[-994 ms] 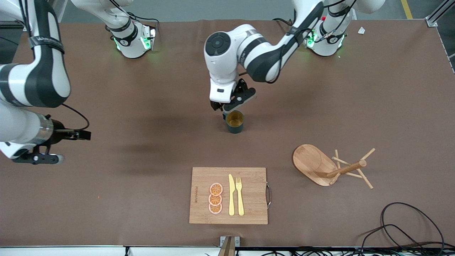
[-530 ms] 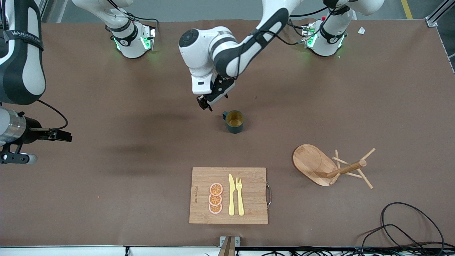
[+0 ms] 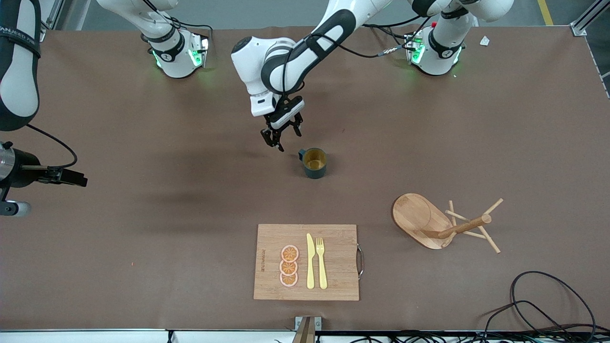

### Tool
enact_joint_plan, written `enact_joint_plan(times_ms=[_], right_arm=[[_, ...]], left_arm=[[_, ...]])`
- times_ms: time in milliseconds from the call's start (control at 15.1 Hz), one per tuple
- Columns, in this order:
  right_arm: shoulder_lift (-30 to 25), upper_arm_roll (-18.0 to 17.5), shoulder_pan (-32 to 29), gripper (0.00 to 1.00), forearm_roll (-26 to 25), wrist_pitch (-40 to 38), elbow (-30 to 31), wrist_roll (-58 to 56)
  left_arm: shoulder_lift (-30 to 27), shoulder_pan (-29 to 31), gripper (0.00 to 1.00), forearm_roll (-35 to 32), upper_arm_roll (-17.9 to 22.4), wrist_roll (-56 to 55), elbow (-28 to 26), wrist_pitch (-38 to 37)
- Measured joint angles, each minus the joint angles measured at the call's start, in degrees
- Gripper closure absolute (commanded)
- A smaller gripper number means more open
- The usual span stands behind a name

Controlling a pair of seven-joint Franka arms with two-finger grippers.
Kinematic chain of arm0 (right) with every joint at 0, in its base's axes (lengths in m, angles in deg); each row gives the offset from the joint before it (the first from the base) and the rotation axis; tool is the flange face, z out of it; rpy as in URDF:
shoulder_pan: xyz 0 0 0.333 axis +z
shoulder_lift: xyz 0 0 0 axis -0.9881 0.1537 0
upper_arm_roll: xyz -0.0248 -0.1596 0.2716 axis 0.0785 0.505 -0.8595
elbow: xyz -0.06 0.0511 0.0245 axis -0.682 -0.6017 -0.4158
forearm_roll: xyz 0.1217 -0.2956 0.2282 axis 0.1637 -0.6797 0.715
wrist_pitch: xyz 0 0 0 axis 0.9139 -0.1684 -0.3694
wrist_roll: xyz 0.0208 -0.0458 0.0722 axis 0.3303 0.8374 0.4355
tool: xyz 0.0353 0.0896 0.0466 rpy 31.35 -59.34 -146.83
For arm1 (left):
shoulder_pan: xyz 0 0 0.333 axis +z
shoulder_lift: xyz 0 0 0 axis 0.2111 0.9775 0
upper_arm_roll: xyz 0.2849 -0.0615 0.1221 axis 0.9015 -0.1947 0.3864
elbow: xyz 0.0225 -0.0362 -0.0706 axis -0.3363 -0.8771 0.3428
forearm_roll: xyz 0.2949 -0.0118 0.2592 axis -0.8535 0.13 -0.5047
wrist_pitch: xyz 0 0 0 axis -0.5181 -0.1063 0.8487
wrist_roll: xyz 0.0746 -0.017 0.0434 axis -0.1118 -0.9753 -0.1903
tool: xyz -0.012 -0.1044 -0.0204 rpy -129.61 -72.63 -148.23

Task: Pass cup and hang on rack
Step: 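Grasp the mug handle with the left gripper while the right gripper releases, then lift the teal mug with the left gripper toward the wooden rack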

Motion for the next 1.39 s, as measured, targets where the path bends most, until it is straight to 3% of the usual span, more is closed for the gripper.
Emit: enact_joint_plan(times_ms=[861,1193,1392], right_arm=[[-5.06,-0.37,-0.32,0.0,0.01,-2.65,-0.05,-0.04],[-7.72,-0.36,-0.32,0.0,-0.01,-5.3,0.84,-0.04],[-10.84,-0.34,-0.32,0.0,-0.43,-5.71,3.09,-0.05]], left_arm=[[4.37,-0.01,0.58,-4.22,0.45,-7.83,0.03,-2.96],[4.41,0.01,0.89,-4.24,0.59,-7.58,0.04,-3.54],[4.42,0.02,0.99,-4.27,0.59,-5.7,0.22,-3.57]])
